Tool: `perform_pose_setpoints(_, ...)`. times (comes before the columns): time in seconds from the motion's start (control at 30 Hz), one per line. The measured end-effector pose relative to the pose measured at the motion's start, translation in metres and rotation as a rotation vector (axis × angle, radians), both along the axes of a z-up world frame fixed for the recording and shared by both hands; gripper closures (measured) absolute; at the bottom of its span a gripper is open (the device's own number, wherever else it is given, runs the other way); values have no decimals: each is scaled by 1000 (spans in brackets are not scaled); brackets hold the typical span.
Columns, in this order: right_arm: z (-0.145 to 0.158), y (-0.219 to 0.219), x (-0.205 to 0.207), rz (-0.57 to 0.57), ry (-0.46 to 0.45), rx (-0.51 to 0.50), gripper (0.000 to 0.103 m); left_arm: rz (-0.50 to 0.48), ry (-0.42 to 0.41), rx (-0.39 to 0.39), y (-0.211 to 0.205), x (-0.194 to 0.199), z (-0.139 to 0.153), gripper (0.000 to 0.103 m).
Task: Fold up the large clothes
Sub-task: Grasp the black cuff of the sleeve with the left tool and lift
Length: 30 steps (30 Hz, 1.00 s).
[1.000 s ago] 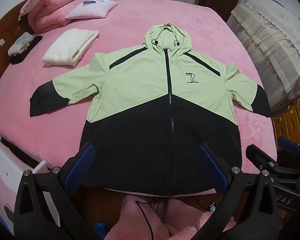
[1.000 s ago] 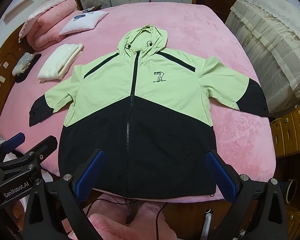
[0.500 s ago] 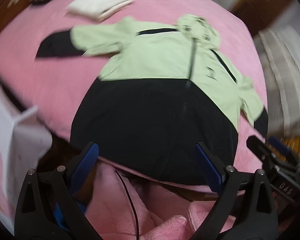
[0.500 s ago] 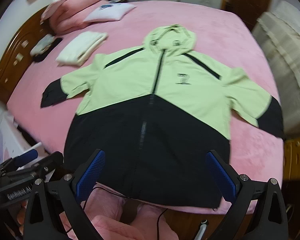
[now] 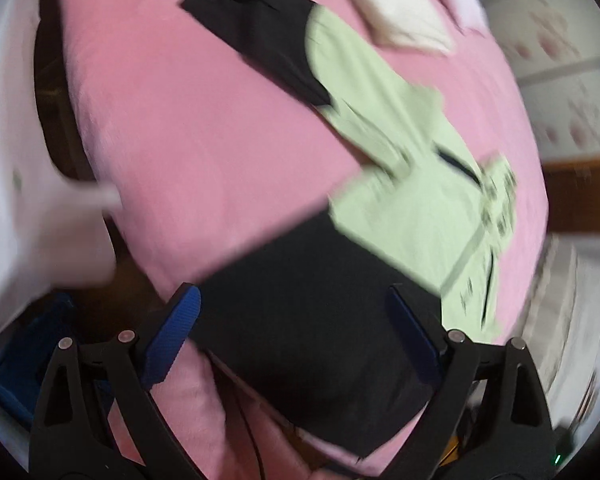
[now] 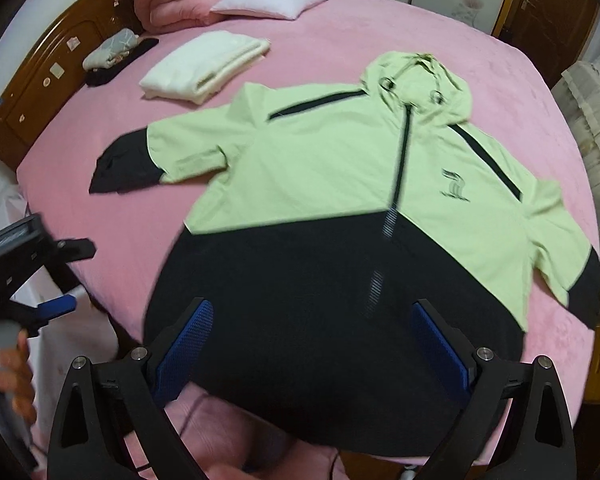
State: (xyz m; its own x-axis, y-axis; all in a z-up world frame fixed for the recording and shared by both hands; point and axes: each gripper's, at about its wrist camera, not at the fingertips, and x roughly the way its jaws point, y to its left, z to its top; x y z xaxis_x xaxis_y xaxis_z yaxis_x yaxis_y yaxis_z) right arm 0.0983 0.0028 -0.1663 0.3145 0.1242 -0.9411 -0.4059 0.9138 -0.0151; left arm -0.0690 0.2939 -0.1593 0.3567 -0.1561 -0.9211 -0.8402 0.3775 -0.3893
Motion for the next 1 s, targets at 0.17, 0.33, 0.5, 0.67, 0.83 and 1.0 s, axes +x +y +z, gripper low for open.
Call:
perform_pose_setpoints(0.17, -42, 84, 27, -90, 49, 13, 8, 212, 20, 36, 98, 21, -46, 12)
perform_pose_setpoints(0.33, -95, 149, 54, -190, 108, 34, 16, 388, 4, 109, 170, 35, -91, 20)
perform_pose_setpoints(0.5, -141, 193, 73, -225, 125, 80, 18, 482, -16, 156, 225, 48, -138, 36)
perform_pose_setpoints(0.67, -174, 204, 85, -227, 118, 79, 18, 525, -81, 199, 261, 55, -163, 54)
perform_pose_setpoints(0.83, -197, 183, 90, -272, 105, 53, 18, 515, -135, 226, 290, 69, -173, 86)
perform_pose_setpoints(1.0, -212, 160, 96, -321, 99, 51, 18, 524, -186, 243, 300, 79, -155, 97)
